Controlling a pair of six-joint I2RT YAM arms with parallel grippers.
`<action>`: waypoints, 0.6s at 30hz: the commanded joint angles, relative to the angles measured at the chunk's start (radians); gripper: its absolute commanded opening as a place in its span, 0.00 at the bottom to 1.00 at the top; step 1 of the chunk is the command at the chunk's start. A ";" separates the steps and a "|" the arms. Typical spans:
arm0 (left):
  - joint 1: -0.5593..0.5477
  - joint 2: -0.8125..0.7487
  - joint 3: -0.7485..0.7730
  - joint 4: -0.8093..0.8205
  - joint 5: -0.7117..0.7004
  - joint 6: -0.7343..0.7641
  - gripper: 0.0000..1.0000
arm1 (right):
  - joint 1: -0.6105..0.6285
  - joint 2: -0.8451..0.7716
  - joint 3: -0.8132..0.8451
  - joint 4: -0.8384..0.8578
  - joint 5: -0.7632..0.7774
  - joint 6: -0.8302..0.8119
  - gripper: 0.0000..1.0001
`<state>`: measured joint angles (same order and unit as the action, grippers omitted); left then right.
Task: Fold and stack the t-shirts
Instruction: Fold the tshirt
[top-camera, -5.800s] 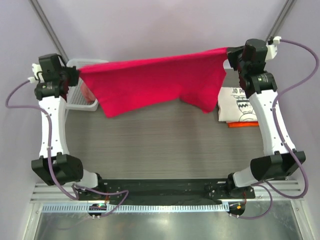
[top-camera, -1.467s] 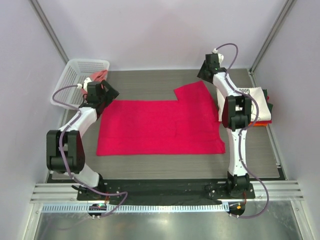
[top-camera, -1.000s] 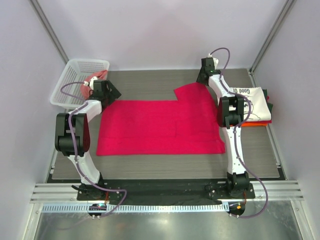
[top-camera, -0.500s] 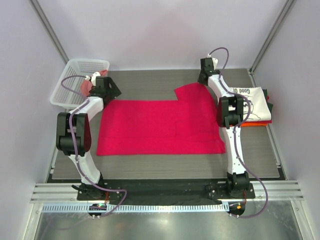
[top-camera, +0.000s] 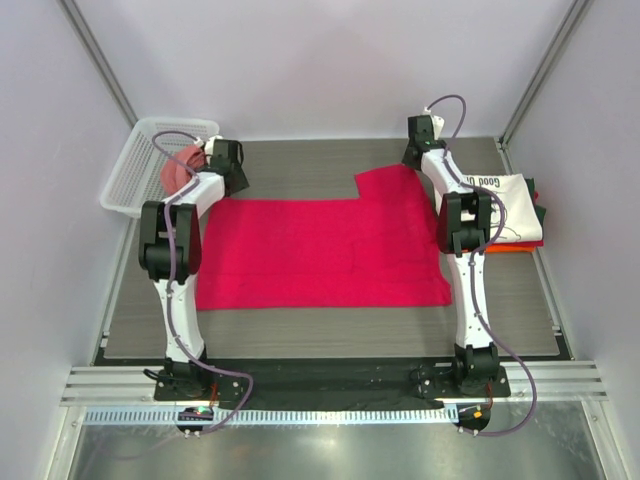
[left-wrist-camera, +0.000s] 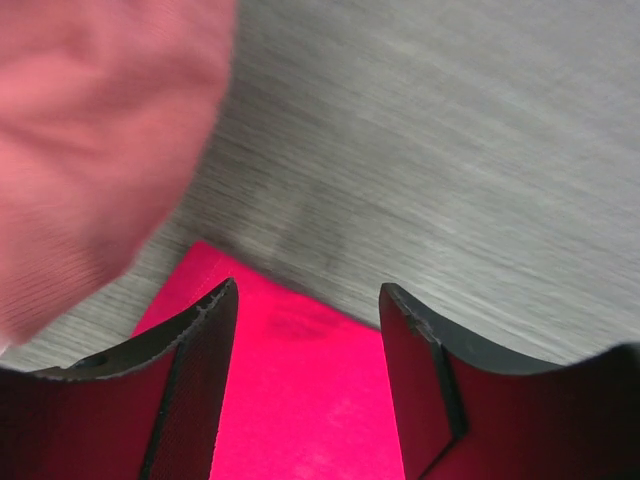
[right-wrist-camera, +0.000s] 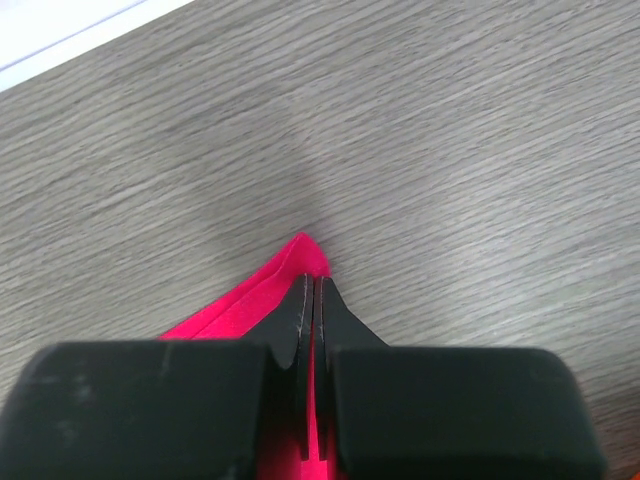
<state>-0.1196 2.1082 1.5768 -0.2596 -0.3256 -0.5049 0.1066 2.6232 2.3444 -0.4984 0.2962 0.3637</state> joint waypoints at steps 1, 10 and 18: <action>-0.018 0.041 0.104 -0.118 -0.078 0.051 0.59 | -0.011 -0.020 -0.026 -0.006 0.018 0.007 0.01; -0.035 0.102 0.198 -0.230 -0.213 0.147 0.59 | -0.016 -0.020 -0.033 0.001 -0.015 0.021 0.01; -0.029 0.228 0.362 -0.398 -0.216 0.175 0.51 | -0.016 -0.035 -0.062 0.008 -0.028 0.030 0.01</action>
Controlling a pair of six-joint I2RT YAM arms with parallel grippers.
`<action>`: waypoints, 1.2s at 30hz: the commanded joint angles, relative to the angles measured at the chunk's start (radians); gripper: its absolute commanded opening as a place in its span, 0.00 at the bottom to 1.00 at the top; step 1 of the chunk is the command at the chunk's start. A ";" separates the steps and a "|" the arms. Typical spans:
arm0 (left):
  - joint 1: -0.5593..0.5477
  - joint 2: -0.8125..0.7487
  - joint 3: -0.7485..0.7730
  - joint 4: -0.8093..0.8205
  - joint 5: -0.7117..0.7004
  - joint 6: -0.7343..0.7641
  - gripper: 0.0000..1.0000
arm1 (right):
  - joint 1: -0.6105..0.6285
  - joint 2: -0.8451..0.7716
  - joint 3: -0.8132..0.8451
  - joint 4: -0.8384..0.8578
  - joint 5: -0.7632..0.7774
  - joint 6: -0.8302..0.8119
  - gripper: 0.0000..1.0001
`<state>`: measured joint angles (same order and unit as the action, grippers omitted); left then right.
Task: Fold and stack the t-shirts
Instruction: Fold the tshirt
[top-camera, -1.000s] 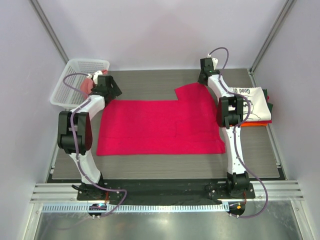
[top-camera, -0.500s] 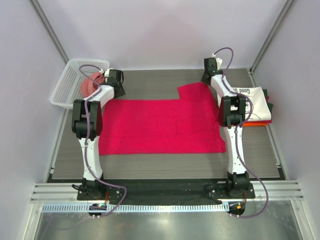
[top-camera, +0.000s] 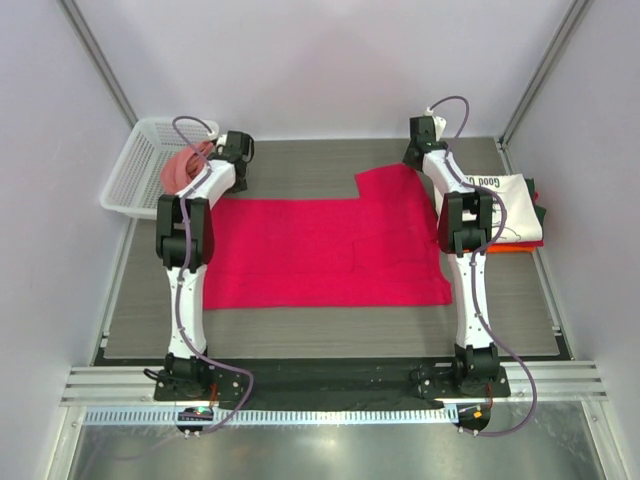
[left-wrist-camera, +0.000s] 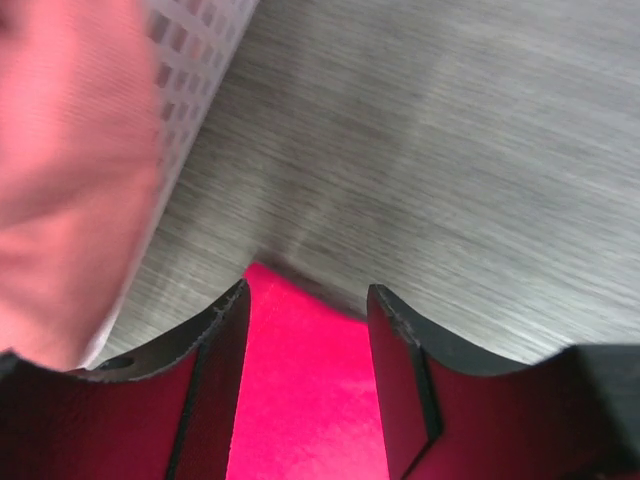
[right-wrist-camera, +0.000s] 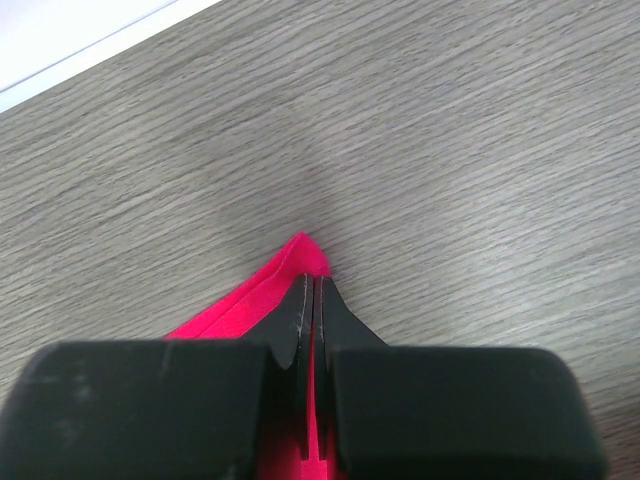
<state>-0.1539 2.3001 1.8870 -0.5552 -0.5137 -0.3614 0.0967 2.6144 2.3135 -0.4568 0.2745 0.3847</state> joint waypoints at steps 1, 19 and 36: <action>0.008 0.060 0.085 -0.115 -0.022 0.038 0.50 | -0.008 -0.028 -0.035 -0.033 -0.008 0.010 0.01; 0.051 0.119 0.144 -0.239 0.032 0.006 0.37 | -0.015 -0.034 -0.051 -0.028 -0.034 0.022 0.01; 0.027 0.073 0.124 -0.170 0.017 -0.005 0.00 | -0.032 -0.056 -0.022 -0.005 -0.098 0.037 0.01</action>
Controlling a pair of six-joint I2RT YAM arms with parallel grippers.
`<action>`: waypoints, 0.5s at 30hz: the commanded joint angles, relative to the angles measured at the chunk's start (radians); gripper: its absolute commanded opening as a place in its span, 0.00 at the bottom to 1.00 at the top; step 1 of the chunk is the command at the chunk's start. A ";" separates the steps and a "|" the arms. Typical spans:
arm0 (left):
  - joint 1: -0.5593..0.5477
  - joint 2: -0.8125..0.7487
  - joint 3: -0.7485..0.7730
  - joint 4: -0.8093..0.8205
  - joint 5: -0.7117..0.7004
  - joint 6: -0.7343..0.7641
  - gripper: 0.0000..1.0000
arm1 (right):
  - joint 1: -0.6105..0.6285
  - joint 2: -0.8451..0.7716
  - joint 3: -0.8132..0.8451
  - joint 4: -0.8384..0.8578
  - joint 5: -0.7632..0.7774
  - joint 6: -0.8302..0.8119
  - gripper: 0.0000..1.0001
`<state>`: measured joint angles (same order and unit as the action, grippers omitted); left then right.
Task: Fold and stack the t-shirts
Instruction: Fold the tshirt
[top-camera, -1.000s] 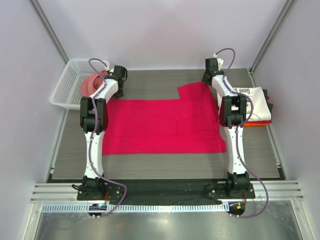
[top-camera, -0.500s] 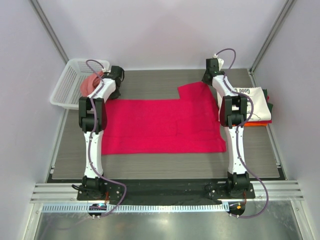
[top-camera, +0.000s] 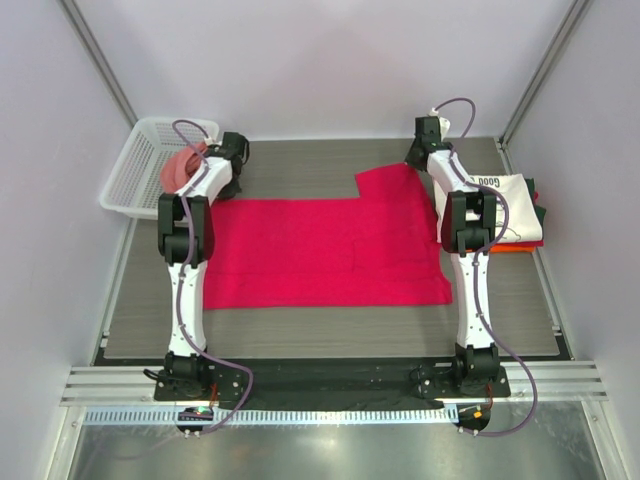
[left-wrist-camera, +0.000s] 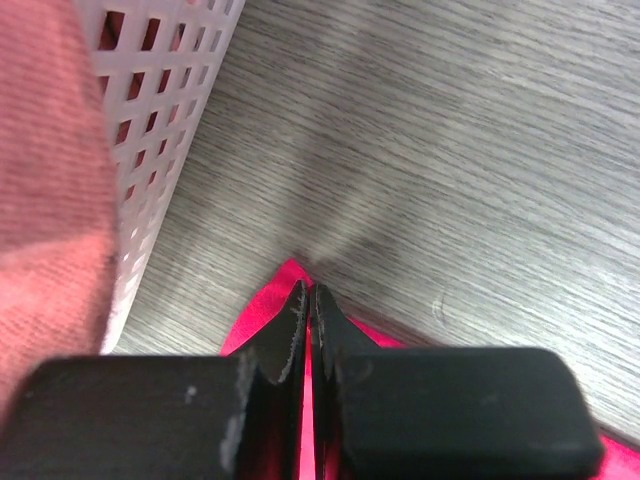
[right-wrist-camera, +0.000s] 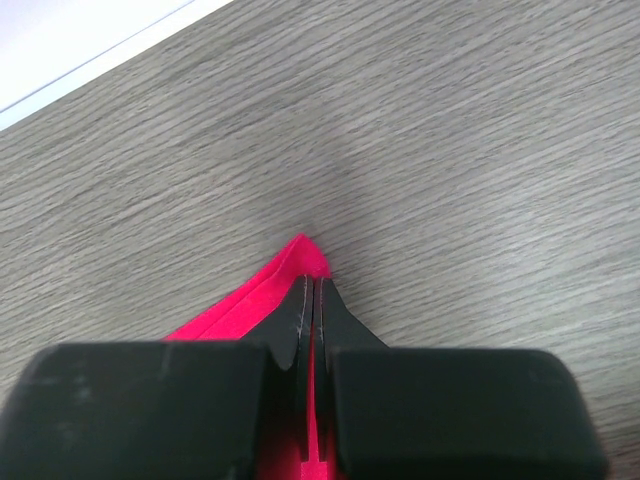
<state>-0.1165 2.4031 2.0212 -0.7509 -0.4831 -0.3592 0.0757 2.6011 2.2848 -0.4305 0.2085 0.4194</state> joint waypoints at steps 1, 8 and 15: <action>-0.015 -0.035 -0.013 0.030 -0.029 -0.001 0.00 | -0.011 -0.052 0.005 -0.031 -0.043 -0.001 0.01; -0.049 -0.097 -0.064 0.056 -0.170 0.002 0.00 | -0.011 -0.171 -0.091 0.006 -0.049 -0.004 0.01; -0.049 -0.182 -0.130 0.100 -0.176 0.006 0.00 | -0.011 -0.263 -0.218 0.076 -0.090 -0.001 0.01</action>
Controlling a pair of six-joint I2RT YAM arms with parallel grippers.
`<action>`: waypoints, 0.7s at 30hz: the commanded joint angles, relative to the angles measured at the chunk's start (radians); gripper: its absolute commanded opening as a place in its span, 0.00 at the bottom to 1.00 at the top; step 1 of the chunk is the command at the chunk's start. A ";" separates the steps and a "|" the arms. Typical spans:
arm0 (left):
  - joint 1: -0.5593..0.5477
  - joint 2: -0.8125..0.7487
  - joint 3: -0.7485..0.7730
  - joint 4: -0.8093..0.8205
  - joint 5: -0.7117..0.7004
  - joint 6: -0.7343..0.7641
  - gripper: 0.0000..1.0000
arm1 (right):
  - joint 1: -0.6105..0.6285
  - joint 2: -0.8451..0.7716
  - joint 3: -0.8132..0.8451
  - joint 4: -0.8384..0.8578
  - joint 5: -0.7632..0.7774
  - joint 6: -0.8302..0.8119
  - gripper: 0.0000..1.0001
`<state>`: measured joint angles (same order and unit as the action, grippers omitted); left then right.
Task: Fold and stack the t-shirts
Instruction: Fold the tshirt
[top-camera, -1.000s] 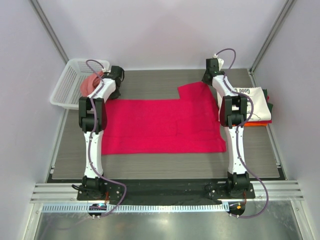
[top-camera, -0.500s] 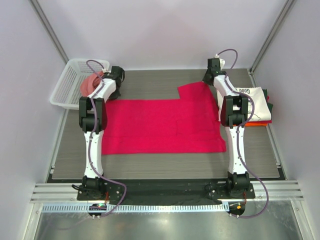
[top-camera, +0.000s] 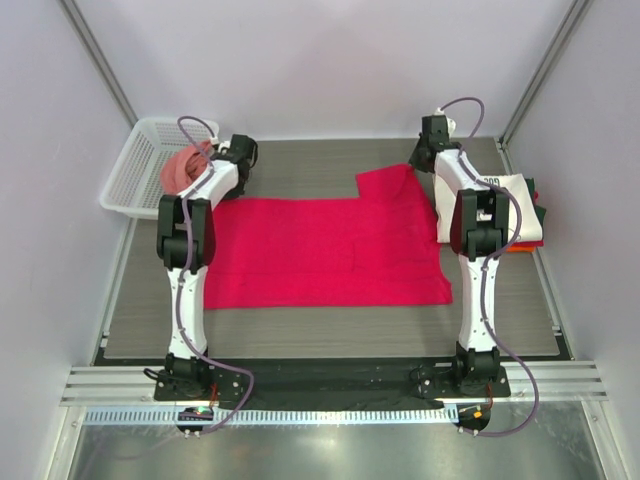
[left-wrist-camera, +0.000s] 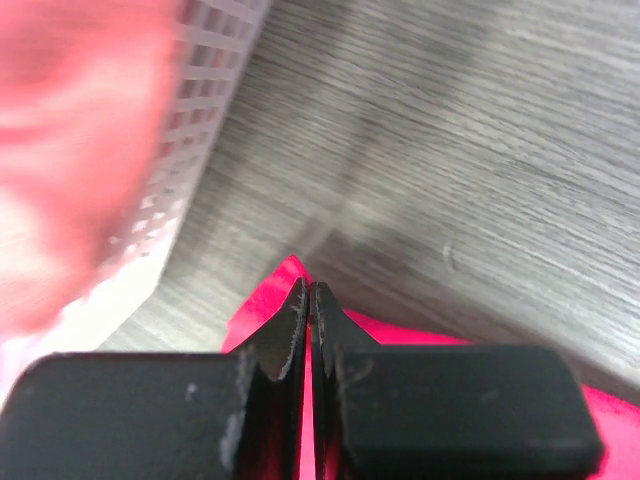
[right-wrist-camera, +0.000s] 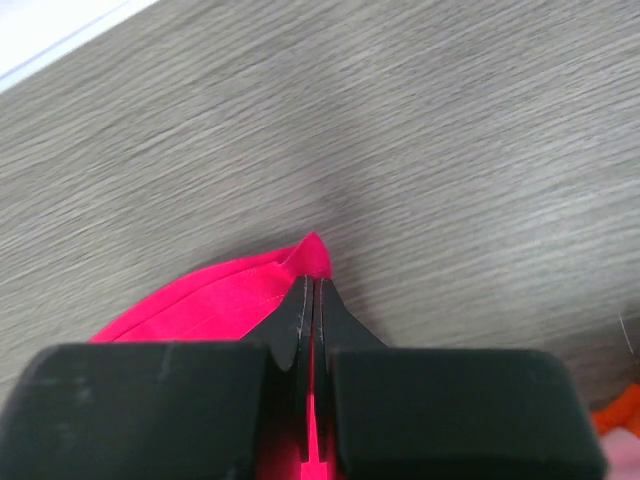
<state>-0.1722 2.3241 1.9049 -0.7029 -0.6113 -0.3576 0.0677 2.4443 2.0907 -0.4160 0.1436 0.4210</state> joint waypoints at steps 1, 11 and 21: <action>0.005 -0.107 -0.018 0.055 -0.048 0.005 0.00 | -0.003 -0.120 -0.035 0.068 -0.029 -0.004 0.01; 0.000 -0.157 -0.076 0.106 -0.070 -0.003 0.00 | -0.003 -0.205 -0.128 0.088 -0.050 -0.013 0.01; 0.000 -0.221 -0.185 0.138 -0.105 -0.024 0.00 | 0.007 -0.410 -0.375 0.155 -0.078 -0.010 0.01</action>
<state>-0.1719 2.2009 1.7405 -0.6079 -0.6548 -0.3614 0.0692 2.1460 1.7569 -0.3229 0.0788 0.4198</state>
